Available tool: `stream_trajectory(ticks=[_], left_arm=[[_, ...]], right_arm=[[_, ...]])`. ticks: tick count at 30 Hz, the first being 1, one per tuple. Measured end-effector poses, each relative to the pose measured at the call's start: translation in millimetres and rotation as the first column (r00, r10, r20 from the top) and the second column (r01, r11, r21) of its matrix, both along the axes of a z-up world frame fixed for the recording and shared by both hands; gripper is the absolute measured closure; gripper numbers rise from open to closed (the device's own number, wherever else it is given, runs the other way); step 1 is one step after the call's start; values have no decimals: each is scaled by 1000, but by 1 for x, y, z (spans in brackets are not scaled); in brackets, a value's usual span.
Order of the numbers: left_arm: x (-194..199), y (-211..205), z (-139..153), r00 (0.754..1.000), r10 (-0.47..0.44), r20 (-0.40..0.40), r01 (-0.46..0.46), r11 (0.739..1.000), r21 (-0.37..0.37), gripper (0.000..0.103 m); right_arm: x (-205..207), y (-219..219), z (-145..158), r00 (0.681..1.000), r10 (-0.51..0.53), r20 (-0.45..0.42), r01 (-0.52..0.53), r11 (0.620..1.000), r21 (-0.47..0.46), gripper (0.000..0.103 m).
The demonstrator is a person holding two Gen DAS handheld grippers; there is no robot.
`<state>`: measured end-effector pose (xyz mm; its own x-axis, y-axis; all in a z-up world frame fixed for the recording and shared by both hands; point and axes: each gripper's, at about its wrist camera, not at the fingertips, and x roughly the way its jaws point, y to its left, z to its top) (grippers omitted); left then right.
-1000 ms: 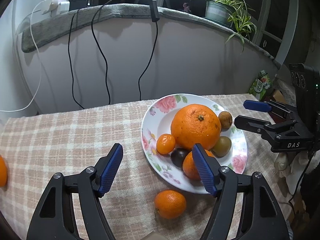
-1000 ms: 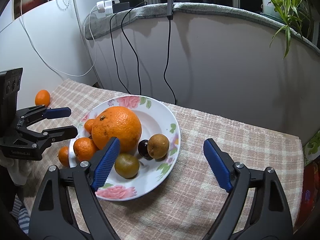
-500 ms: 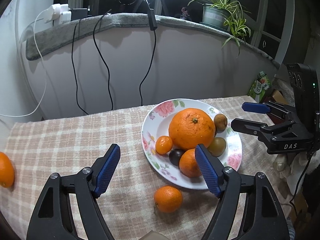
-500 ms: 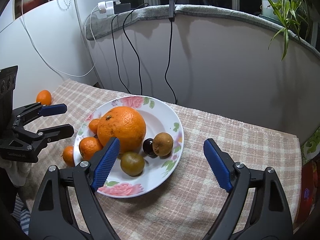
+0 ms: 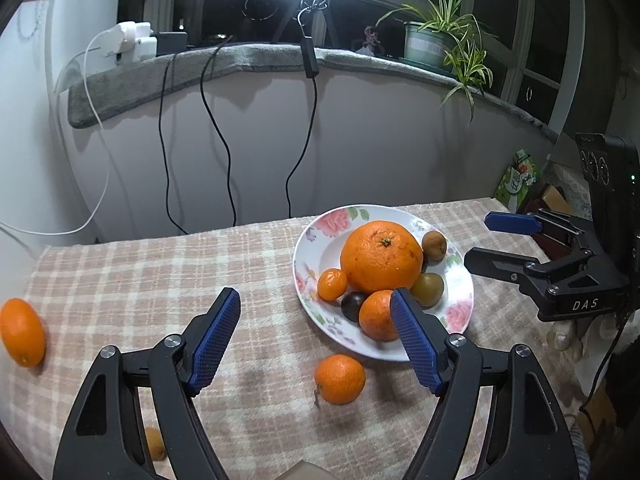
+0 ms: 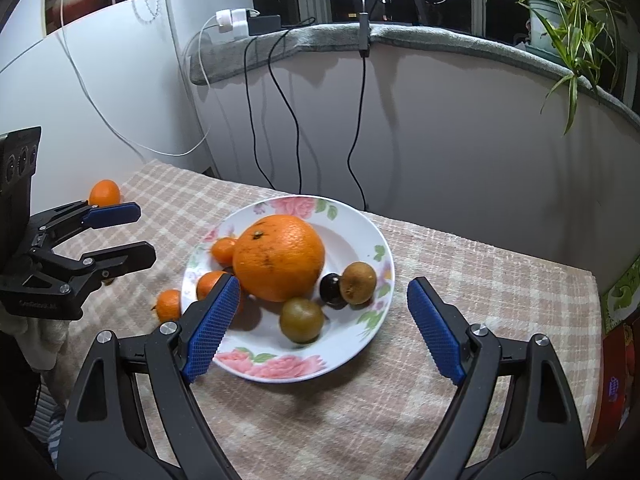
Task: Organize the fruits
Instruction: 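Withdraw both tools from the plate toward the remaining fruits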
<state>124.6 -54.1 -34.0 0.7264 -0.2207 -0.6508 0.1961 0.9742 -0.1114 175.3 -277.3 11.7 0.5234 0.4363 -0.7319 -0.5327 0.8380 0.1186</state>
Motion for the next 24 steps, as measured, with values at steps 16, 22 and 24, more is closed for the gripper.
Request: stream_trajectory(ticks=[16,22,24], left_arm=[[-32,38,6,996,86,19,-86,996,-16,26],[-47,61,0,991,137,0,-137,990,-22,26],[-54,70,-4,988,157,-9,-157,987,-30,26]], right_arm=[[-39,25,7,998,64,-12,-63,997,45,15],[-63,42,2,994,108,-26,-106,992,73,15],[-70,48,0,992,121,-33,-118,990,76,15]])
